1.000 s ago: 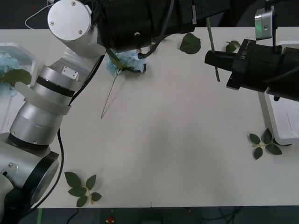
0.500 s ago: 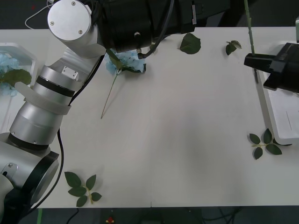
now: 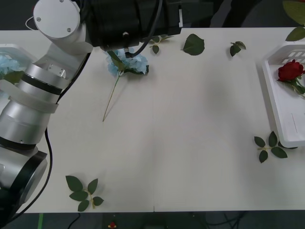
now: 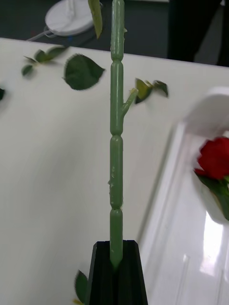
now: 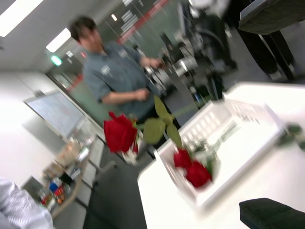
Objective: Place the red flowers into the right box and the blue flowers into the left box. If a person shows an open palm, hand one flower to the person first, then continue sorting.
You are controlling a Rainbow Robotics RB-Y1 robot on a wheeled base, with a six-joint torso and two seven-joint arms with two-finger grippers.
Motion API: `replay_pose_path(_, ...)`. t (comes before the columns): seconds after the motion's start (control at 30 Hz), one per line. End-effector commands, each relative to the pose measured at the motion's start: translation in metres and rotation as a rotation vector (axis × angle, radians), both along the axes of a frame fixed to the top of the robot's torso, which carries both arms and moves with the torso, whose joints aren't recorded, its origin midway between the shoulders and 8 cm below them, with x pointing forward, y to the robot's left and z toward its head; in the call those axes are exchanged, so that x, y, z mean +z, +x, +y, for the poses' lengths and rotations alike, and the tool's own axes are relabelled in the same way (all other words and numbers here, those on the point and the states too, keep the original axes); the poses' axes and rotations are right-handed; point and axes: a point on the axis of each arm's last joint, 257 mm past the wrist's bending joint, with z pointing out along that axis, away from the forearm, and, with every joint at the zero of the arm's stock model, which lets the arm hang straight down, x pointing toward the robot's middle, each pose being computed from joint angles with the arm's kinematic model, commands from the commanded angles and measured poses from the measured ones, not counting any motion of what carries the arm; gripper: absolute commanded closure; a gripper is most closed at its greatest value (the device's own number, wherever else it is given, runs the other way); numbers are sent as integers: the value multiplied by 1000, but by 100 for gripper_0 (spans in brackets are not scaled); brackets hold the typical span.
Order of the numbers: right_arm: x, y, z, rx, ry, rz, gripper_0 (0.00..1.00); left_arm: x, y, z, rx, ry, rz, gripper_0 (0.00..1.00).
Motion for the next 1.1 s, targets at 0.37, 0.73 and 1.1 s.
replay_pose_path(0.37, -45, 12, -100, -267, -167, 213, 100, -56, 37, 178, 278, 602, 212, 0)
replay_pose_path(0.73, -82, 45, -131, -418, -186, 281, 100, -138, 54, 220, 531, 906, 394, 0)
replay_pose_path(1.1, -97, 43, -146, -463, -203, 292, 100, -218, 110, 229, 673, 985, 338, 0)
